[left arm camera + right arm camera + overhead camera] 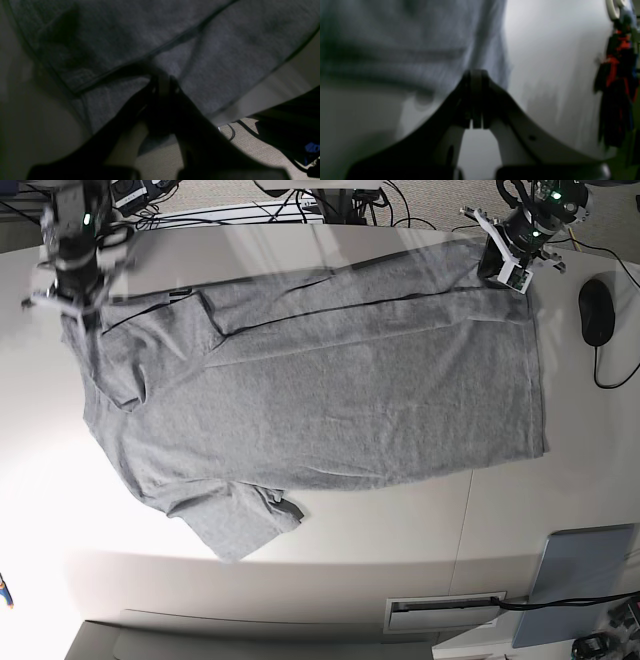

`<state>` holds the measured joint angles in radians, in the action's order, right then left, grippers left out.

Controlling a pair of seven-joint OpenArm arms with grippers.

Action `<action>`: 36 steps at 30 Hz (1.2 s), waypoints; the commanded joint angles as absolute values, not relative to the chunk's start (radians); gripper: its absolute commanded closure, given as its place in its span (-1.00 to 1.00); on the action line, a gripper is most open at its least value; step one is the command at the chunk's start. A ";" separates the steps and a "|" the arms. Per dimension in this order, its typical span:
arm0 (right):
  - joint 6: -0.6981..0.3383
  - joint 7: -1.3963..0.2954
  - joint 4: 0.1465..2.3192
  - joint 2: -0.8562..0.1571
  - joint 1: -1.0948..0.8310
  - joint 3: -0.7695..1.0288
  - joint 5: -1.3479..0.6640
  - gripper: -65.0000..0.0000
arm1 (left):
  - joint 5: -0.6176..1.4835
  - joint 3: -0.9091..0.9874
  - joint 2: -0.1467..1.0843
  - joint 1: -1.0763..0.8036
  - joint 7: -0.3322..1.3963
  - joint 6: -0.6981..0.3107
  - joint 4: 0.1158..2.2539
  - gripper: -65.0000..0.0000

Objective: Fold the T-shirt properly
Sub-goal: 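Release the folded edge and raise both grippers, then move both grippers to the hem corners and grasp them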

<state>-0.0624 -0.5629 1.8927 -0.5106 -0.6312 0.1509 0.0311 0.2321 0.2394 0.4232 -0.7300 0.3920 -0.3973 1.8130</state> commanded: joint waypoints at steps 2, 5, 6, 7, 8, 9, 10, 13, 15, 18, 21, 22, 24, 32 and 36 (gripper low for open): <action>-0.071 -0.574 1.864 -0.526 -0.560 0.162 0.007 1.00 | 0.220 0.241 0.429 -0.736 0.419 -0.389 1.818 1.00; -0.094 -0.603 1.782 -0.526 -0.465 0.158 0.003 1.00 | 0.220 0.241 0.430 -0.728 0.419 -0.383 1.818 1.00; -0.110 -0.603 1.751 -0.526 -0.442 0.158 0.001 1.00 | 0.220 0.241 0.430 -0.728 0.418 -0.383 1.818 1.00; -0.129 -0.607 1.721 -0.526 -0.423 0.158 -0.009 1.00 | 0.220 0.241 0.430 -0.728 0.419 -0.383 1.818 1.00; -0.152 -0.616 1.695 -0.526 -0.408 0.158 -0.025 1.00 | 0.220 0.241 0.430 -0.728 0.419 -0.383 1.818 1.00; -0.176 -0.635 1.675 -0.526 -0.398 0.158 -0.040 1.00 | 0.220 0.241 0.430 -0.729 0.419 -0.383 1.818 1.00; -0.193 -0.661 1.660 -0.526 -0.396 0.158 -0.048 1.00 | 0.220 0.241 0.430 -0.729 0.419 -0.384 1.818 1.00; -0.205 -0.739 1.649 -0.527 -0.411 0.158 -0.039 1.00 | 0.219 0.241 0.430 -0.729 0.419 -0.384 1.818 1.00; -0.206 -0.756 1.649 -0.527 -0.437 0.158 -0.023 1.00 | 0.209 0.241 0.430 -0.729 0.422 -0.394 1.818 1.00; -0.206 -0.731 1.649 -0.527 -0.492 0.159 0.002 1.00 | 0.182 0.241 0.431 -0.730 0.448 -0.422 1.818 1.00; -0.205 -0.717 1.650 -0.527 -0.548 0.159 0.001 1.00 | 0.183 0.241 0.440 -0.737 0.484 -0.449 1.818 1.00; -0.202 -0.710 1.650 -0.527 -0.566 0.159 0.001 1.00 | 0.184 0.241 0.444 -0.740 0.495 -0.457 1.818 1.00; -0.195 -0.702 1.654 -0.527 -0.604 0.159 0.001 1.00 | 0.183 0.241 0.456 -0.753 0.502 -0.457 1.821 1.00; -0.175 -0.677 1.744 -0.526 -0.758 0.225 0.000 1.00 | 0.184 0.241 0.510 -0.836 0.501 -0.453 1.890 1.00; -0.174 -0.677 1.820 -0.526 -0.804 0.267 0.000 1.00 | 0.183 0.241 0.513 -0.828 0.489 -0.413 1.932 1.00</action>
<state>-0.1829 -0.6933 1.8042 -0.5114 -0.8001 0.2546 -0.0059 0.1806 0.2352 0.5014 -0.8227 0.5022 -0.4179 1.9144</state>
